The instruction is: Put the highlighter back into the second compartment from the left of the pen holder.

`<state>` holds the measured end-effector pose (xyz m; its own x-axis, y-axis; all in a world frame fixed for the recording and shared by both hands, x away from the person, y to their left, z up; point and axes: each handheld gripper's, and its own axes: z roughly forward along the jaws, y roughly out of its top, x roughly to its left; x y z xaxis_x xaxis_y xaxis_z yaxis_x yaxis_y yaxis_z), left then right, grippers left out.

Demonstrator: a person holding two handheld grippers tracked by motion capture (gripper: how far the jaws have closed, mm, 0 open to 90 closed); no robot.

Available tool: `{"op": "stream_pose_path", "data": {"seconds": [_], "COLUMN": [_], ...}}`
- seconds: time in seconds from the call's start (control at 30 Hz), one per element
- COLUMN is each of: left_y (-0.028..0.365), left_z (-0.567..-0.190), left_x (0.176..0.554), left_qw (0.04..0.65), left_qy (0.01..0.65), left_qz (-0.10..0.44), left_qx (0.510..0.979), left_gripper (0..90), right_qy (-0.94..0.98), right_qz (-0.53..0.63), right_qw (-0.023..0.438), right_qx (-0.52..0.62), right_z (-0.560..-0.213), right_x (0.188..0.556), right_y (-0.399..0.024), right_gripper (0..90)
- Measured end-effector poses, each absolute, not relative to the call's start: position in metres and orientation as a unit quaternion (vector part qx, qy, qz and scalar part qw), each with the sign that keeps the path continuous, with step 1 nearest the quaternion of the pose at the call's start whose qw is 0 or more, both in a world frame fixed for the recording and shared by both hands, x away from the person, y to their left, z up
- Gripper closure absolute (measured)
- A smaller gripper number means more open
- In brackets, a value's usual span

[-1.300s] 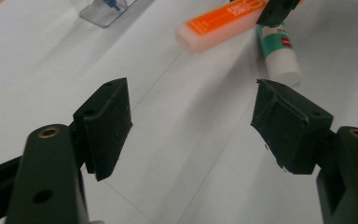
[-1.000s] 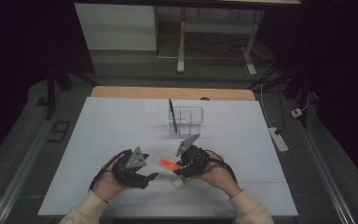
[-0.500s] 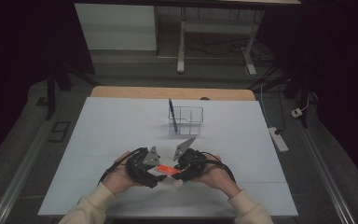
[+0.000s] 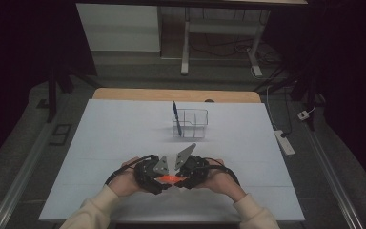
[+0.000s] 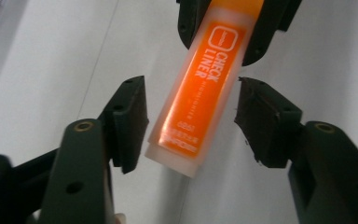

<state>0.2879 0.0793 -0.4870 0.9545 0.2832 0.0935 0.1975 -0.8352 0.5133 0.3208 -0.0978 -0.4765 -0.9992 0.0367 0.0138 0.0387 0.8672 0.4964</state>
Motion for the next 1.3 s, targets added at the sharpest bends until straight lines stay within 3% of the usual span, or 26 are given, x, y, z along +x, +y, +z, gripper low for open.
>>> {"op": "stream_pose_path", "data": {"seconds": [0.37, 0.5, 0.7, 0.93, 1.3], "left_y": [0.076, 0.078, 0.087, 0.093, 0.102], "left_z": [-0.491, -0.488, -0.484, -0.484, -0.483], "left_x": [0.283, 0.283, 0.287, 0.291, 0.295], "left_qw": [0.247, 0.257, 0.269, 0.278, 0.301], "left_qy": [0.085, 0.086, 0.112, 0.140, 0.177], "left_qz": [0.068, 0.075, 0.091, 0.105, 0.126], "left_qx": [0.963, 0.960, 0.952, 0.945, 0.929], "left_gripper": [60.2, 64.1, 64.5, 64.5, 64.4], "right_qy": [-0.969, -0.967, -0.947, -0.924, -0.898], "right_qz": [-0.245, -0.256, -0.316, -0.365, -0.404], "right_qw": [0.005, 0.000, -0.006, -0.028, -0.059], "right_qx": [0.019, -0.001, -0.063, -0.111, -0.161], "right_z": [-0.478, -0.475, -0.469, -0.462, -0.456], "right_x": [0.317, 0.318, 0.329, 0.336, 0.342], "right_y": [-0.096, -0.099, -0.112, -0.124, -0.140], "right_gripper": [64.1, 59.0, 48.9, 43.6, 42.4]}}
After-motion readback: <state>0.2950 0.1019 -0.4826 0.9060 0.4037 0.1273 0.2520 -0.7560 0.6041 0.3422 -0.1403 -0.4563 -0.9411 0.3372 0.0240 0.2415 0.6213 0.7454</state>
